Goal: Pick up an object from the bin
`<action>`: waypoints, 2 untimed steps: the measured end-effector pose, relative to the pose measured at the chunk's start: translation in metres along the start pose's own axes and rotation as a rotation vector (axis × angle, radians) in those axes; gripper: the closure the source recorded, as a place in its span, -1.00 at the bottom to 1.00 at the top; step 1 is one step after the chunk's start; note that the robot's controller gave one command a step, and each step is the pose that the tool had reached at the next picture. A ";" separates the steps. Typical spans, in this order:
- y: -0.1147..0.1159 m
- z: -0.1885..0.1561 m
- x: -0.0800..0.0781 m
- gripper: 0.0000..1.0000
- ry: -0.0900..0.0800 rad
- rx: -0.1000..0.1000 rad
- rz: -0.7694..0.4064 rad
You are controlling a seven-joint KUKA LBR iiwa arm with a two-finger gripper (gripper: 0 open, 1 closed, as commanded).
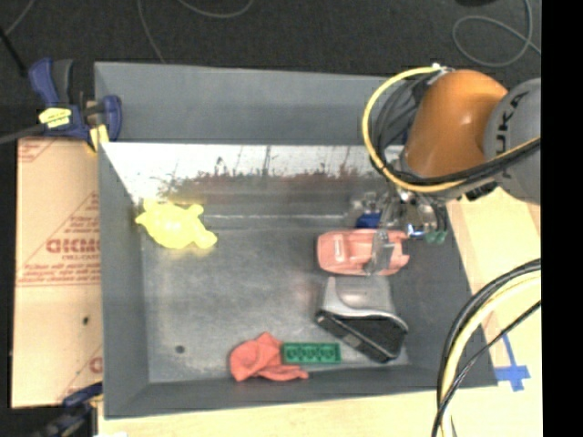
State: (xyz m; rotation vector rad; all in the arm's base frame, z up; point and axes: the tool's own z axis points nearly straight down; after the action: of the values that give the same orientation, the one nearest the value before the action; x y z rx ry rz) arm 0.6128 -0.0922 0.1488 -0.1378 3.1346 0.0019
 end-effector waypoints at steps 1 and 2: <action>-0.012 0.037 0.007 1.00 -0.018 -0.005 -0.059; -0.012 0.037 0.007 1.00 -0.018 -0.005 -0.059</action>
Offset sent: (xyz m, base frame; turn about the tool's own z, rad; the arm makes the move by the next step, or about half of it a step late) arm 0.0000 0.0000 0.0000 0.0000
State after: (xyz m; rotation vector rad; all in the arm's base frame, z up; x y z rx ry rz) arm 0.6067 -0.1052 0.1120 -0.2289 3.1118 0.0106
